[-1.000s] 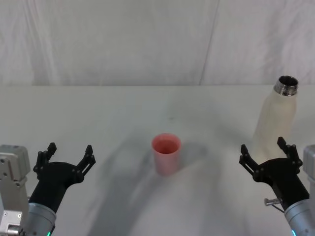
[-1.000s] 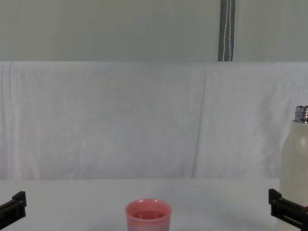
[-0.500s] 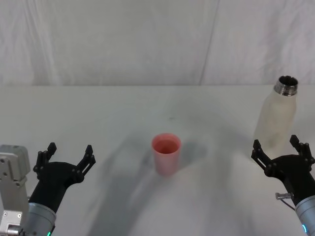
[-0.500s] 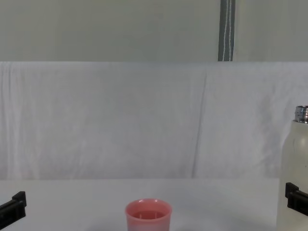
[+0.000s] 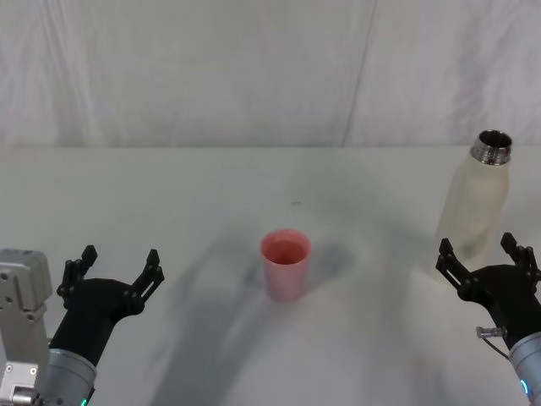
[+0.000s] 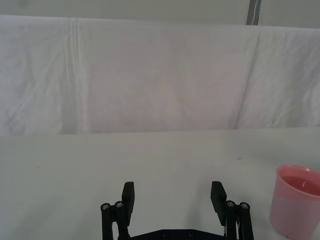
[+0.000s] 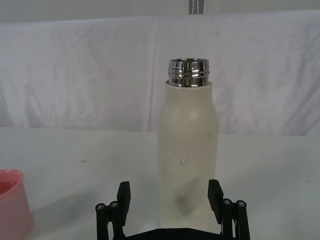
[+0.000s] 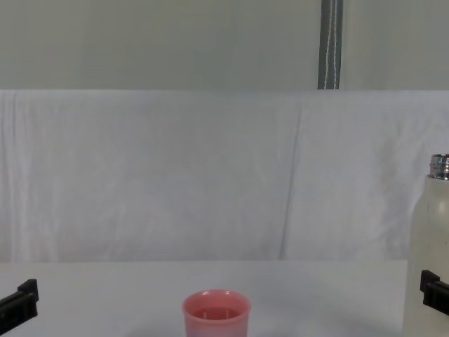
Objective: Grasp the thermos with one hand and pour water into the cup lid.
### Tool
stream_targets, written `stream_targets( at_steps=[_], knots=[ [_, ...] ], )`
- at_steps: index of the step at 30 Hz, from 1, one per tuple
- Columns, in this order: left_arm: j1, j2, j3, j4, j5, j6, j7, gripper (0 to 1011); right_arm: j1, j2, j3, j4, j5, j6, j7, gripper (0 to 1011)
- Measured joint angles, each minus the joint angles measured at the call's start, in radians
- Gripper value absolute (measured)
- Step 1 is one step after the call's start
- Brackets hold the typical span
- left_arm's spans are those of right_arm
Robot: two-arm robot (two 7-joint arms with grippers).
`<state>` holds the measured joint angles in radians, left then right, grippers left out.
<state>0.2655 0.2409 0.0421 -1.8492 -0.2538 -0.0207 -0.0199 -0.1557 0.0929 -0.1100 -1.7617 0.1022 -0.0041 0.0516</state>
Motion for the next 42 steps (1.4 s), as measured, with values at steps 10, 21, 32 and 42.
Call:
stream_targets(
  at_steps=[10, 21, 32, 42],
  knots=[
    [0.000, 0.000, 0.000, 0.000, 0.000, 0.000, 0.000, 1001, 0.016, -0.007, 0.010, 0.025, -0.024, -0.002, 0.017, 1001],
    [0.000, 0.000, 0.000, 0.000, 0.000, 0.000, 0.000, 1001, 0.040, -0.001, 0.022, 0.058, -0.039, -0.004, 0.035, 1001],
    [0.000, 0.000, 0.000, 0.000, 0.000, 0.000, 0.000, 1001, 0.075, -0.004, 0.032, 0.095, -0.032, -0.023, 0.046, 1001],
    [0.000, 0.000, 0.000, 0.000, 0.000, 0.000, 0.000, 1001, 0.099, -0.008, 0.041, 0.124, -0.017, -0.029, 0.051, 1001]
  ],
)
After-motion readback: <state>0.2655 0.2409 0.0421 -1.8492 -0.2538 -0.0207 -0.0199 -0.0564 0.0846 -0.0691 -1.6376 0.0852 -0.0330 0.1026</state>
